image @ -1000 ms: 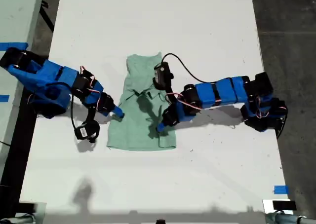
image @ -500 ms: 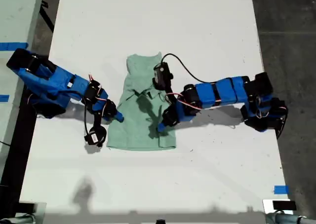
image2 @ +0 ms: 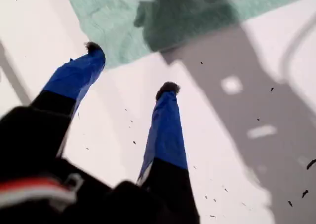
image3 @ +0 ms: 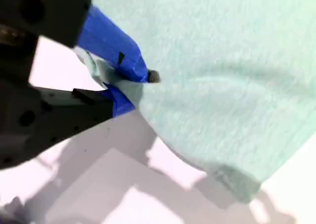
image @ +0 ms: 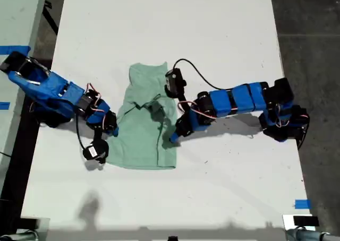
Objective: Fold tshirt
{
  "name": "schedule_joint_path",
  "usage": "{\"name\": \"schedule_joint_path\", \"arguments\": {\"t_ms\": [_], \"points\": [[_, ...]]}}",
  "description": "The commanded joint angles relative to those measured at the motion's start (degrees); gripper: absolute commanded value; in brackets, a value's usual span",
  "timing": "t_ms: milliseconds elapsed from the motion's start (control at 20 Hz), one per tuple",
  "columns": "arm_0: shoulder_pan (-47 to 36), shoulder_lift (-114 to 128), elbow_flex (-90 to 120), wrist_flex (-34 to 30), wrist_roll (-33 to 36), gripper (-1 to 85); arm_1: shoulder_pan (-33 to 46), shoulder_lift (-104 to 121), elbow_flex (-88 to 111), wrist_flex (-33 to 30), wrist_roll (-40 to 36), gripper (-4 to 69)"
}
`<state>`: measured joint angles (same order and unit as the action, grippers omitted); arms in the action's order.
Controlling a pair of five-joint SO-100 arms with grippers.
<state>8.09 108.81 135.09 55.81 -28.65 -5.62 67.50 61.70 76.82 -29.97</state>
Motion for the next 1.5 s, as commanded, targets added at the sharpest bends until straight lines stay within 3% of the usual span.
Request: {"name": "schedule_joint_path", "arguments": {"t_ms": [0, 50, 250, 500, 750, 900, 1100, 1300, 1450], "points": [[-0.09, 7.38, -2.46, 8.17, -2.90, 0.1, -1.32, 4.31, -0.44, -0.53, 0.35, 25.5], [-0.88, 7.38, -4.66, 10.46, -2.90, 0.1, -1.32, 4.31, -0.44, -0.88, 0.35, 25.5], [-5.19, 5.71, -6.68, 8.09, 1.32, 0.1, -1.93, 4.39, -0.44, -0.88, 1.32, 25.4], [-6.50, -9.84, -26.28, 9.05, 8.26, 0.1, -2.37, 3.96, -0.44, -1.14, 1.93, 25.6], [-5.27, -41.04, -62.05, 18.11, 16.08, 0.2, -2.64, 3.87, -0.44, -1.85, 2.37, 25.6], [-5.36, -46.85, -64.25, 18.37, 16.88, 21.1, -3.43, 3.87, -0.09, -1.85, 2.90, 25.5], [-5.71, -49.31, -63.90, 19.86, 20.74, 25.0, -4.31, 3.96, 0.44, -2.02, 3.43, 25.4], [-3.78, -42.89, -63.54, 33.22, 15.91, 24.5, -4.92, 3.96, 0.70, -2.29, 3.78, 25.2], [-0.18, -29.18, -62.05, 38.23, 10.46, 23.1, -5.10, 3.96, 1.23, -3.16, 3.87, 25.2]]}}
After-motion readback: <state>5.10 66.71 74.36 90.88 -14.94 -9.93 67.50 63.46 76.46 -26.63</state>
